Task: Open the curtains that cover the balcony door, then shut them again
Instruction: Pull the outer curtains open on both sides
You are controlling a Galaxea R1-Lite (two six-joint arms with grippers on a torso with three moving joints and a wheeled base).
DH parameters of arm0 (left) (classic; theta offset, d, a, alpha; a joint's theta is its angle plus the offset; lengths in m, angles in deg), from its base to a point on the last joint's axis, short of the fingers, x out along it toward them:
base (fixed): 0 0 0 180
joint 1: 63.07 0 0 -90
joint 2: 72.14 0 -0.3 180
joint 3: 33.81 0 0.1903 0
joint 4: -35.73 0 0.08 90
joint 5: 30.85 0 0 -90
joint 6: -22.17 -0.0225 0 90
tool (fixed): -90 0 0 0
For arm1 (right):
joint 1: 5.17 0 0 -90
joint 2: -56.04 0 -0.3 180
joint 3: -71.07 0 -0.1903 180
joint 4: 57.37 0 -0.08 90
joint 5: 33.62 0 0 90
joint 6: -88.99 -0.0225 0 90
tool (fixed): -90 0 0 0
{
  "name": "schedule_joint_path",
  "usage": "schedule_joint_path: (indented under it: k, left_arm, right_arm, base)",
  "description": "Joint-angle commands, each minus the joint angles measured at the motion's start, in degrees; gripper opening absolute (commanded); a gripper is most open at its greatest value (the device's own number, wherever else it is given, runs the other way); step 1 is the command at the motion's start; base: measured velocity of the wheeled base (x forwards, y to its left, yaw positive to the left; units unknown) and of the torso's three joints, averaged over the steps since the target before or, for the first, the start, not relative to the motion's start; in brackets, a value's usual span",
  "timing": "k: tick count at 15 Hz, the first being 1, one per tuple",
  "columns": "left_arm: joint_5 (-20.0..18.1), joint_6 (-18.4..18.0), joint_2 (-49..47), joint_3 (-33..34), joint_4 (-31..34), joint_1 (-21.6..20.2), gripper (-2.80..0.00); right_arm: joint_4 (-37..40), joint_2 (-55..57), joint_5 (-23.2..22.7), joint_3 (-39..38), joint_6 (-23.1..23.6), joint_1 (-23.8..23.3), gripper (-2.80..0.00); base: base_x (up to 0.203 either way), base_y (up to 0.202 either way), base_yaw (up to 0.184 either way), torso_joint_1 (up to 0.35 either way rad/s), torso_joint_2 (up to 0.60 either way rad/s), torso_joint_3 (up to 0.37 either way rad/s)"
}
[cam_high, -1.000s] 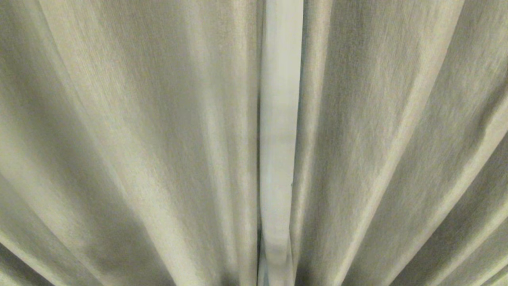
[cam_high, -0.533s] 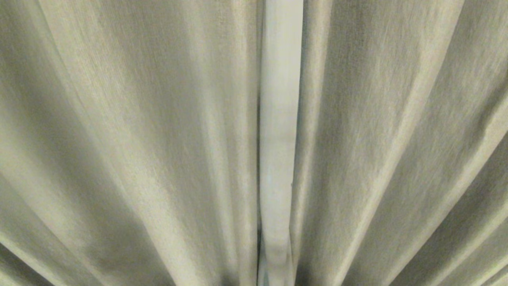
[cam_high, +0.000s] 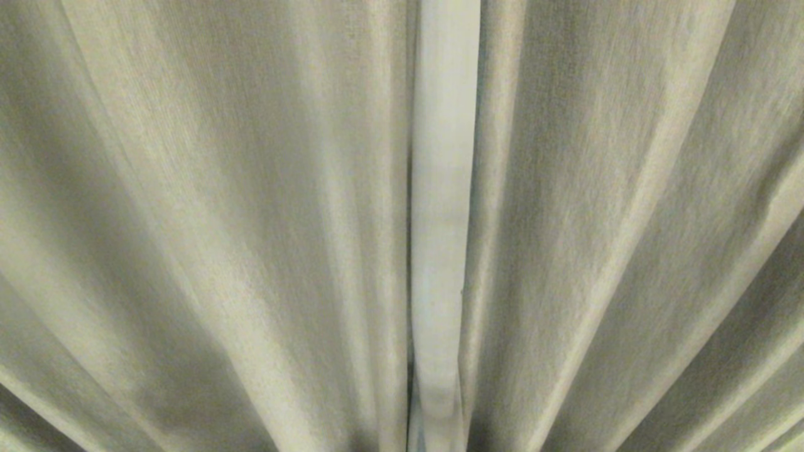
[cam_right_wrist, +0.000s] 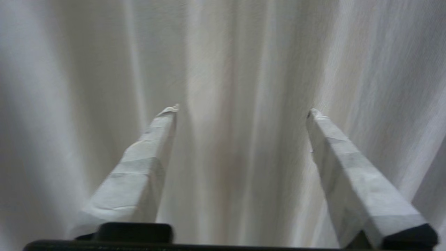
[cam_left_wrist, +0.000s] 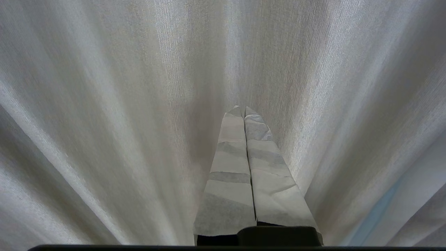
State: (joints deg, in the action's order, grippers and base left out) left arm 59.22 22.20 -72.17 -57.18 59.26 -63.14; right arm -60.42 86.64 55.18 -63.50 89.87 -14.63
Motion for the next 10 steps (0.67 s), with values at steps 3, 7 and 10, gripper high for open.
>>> schedule_joint_path:
  k: [3, 7, 10]
  left_arm:
    - [0.0, 0.0, 0.0, 0.0, 0.0, 0.0, -2.8]
    - [0.0, 0.0, 0.0, 0.0, 0.0, 0.0, -2.8]
    - [0.0, 0.1, 0.0, 0.0, 0.0, 0.0, -2.8]
  right_arm:
    - [-1.5, 10.8, -4.2, 4.7, 0.1, -1.1, 0.0]
    - [-7.8, 16.5, -14.1, 5.8, -1.1, -1.0, 0.0]
    - [-8.7, 20.8, -14.8, 8.2, -0.5, -2.1, 0.0]
  base:
    - [0.0, 0.0, 0.0, 0.0, 0.0, 0.0]
    - [0.0, 0.0, 0.0, 0.0, 0.0, 0.0]
    - [0.0, 0.0, 0.0, 0.0, 0.0, 0.0]
